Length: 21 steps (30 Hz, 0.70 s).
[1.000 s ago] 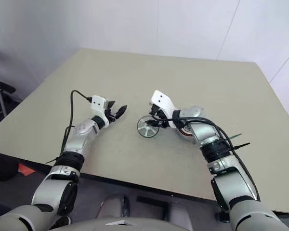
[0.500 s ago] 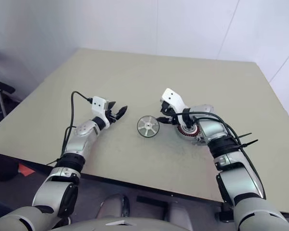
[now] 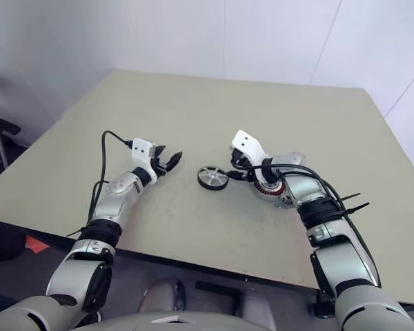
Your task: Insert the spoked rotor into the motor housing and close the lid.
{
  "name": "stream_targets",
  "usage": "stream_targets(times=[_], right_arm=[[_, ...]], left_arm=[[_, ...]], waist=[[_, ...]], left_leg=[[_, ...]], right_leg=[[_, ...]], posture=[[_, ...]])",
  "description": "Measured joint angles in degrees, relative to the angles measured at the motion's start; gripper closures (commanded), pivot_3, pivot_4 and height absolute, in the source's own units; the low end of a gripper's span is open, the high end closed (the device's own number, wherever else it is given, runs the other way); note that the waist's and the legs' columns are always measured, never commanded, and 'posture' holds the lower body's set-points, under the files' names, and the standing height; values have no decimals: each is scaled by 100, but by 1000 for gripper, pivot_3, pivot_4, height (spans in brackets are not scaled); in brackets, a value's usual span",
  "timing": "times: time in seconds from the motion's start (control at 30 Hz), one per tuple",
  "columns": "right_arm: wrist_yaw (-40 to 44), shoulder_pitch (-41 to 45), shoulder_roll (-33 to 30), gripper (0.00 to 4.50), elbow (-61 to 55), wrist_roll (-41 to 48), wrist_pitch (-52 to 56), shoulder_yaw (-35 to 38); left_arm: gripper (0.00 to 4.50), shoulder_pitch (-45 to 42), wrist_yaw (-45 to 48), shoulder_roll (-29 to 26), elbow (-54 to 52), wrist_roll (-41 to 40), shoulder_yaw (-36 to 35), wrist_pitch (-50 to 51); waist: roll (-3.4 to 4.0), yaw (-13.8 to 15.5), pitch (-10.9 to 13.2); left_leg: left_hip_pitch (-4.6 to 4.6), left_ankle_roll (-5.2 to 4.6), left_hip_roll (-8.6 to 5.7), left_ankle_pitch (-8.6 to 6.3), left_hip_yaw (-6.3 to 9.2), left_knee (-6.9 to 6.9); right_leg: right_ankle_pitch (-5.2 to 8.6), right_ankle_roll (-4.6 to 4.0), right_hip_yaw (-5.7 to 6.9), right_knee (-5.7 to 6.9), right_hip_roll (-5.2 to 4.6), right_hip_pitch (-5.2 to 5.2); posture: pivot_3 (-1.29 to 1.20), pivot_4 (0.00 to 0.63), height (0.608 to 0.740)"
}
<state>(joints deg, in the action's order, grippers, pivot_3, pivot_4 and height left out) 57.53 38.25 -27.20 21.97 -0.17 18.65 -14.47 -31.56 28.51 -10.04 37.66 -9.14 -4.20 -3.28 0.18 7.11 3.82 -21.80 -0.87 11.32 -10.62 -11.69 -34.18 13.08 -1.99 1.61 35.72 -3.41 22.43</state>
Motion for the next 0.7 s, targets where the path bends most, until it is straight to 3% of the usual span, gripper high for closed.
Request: stream_targets(times=[0.3, 0.7], right_arm=[[455, -219, -304, 2283, -862, -90, -353, -236], [117, -138, -106, 2283, 151, -451, -1220, -433]], left_arm=[[808, 2, 0, 5, -1, 19, -3, 0], [808, -1, 1, 17, 0, 25, -3, -1]], waist=[[0, -1, 0], [-1, -5, 0]], left_leg=[[1, 0, 0, 0, 0, 0], [-1, -1, 0, -1, 0, 0]], right_leg=[[0, 0, 0, 0, 0, -1], [0, 0, 0, -2, 0, 0]], posture=[[0, 0, 740], [0, 0, 740]])
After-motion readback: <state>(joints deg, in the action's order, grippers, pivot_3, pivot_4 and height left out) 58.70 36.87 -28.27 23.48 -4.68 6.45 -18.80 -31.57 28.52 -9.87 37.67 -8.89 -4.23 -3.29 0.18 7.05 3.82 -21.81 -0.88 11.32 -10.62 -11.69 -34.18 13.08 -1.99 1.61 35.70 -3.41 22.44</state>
